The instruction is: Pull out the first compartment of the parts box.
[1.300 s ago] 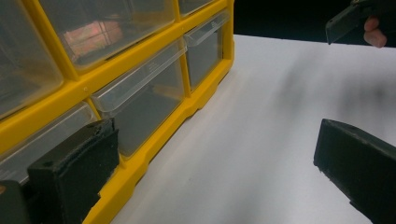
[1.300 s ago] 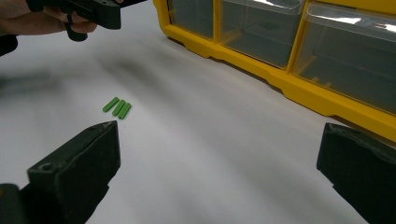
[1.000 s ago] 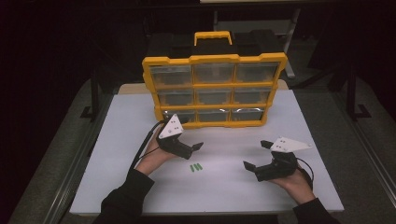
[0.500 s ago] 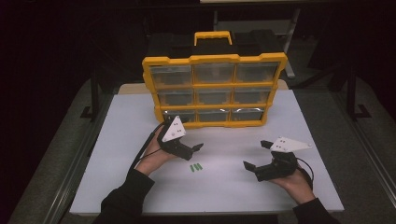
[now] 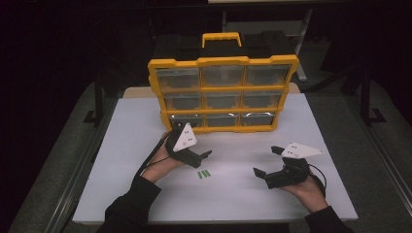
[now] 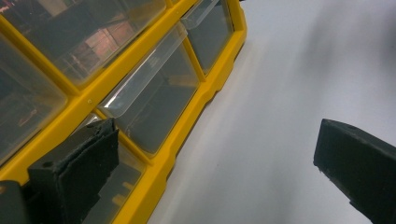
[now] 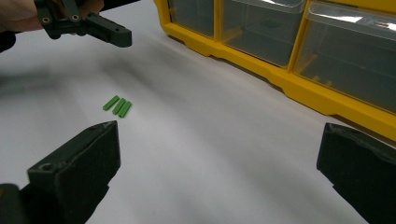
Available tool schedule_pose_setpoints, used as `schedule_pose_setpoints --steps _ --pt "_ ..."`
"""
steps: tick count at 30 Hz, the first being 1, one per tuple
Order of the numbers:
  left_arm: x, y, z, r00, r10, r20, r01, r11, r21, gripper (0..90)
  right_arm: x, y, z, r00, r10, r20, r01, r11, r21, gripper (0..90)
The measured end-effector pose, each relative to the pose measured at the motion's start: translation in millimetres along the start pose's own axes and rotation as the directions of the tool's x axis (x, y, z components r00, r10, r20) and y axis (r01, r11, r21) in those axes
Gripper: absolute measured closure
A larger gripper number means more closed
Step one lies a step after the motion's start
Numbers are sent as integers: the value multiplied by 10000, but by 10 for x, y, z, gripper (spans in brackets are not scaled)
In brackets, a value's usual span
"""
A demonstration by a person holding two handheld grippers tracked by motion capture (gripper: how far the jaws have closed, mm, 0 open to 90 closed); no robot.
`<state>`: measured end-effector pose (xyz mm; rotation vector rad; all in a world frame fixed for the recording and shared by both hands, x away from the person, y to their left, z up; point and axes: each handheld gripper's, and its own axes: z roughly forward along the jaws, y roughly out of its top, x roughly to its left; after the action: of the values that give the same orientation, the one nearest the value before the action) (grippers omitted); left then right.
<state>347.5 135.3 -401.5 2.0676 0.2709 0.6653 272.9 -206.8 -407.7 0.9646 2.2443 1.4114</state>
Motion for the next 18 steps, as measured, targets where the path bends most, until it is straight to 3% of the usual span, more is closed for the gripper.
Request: schedule_pose_setpoints --steps 18 --pt "-44 26 13 9930 1083 -482 -1066 9936 366 0 1 -4 4 10000 0 -35 1 10000 31 0"
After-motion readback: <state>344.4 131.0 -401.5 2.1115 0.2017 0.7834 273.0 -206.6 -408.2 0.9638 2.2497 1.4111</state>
